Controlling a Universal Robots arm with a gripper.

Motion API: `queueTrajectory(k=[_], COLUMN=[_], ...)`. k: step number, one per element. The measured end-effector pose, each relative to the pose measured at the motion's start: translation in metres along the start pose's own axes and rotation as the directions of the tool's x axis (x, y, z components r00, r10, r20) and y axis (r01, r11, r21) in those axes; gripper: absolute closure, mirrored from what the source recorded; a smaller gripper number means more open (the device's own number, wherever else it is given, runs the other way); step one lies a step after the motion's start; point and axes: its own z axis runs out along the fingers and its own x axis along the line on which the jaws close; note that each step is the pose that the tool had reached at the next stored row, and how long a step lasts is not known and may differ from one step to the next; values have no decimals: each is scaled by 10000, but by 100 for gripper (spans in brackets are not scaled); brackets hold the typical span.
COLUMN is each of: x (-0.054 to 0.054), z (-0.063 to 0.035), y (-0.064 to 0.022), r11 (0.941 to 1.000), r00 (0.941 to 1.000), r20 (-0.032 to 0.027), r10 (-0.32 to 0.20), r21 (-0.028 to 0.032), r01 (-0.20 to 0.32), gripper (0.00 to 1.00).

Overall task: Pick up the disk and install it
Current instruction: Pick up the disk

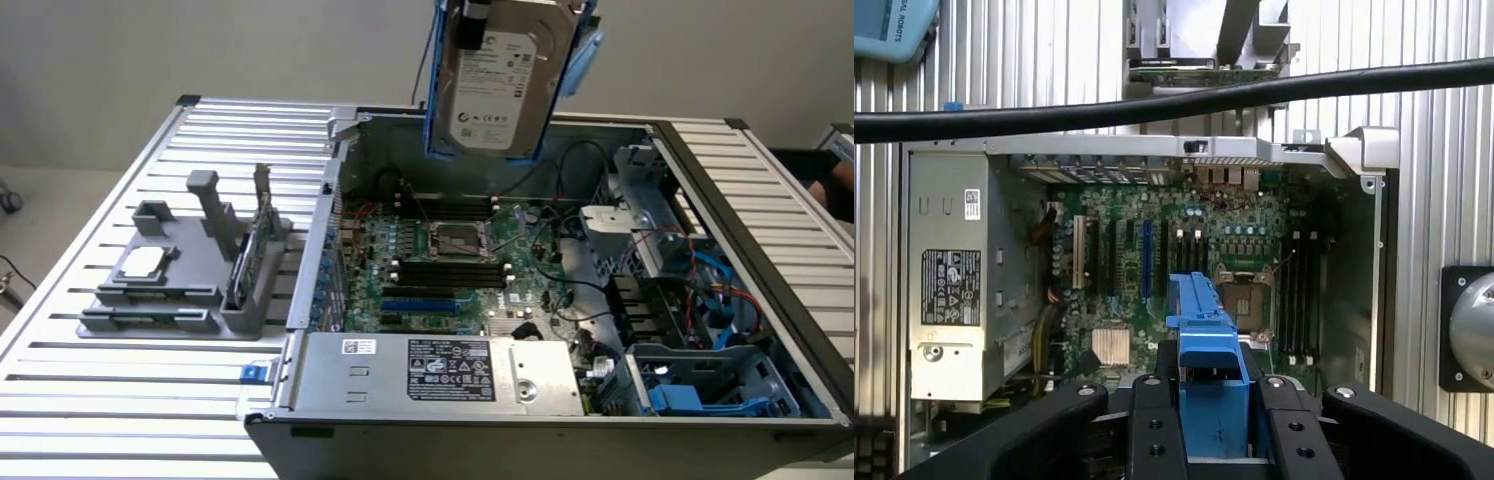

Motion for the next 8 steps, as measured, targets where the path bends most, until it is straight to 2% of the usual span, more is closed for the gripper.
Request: queueTrajectory(k=[8], x=[176], z=[-6], y=[-75], r11=[10000], r00=[9998], r20=[216], r10=[-15], r21=[-34], r01=[16], gripper=[67])
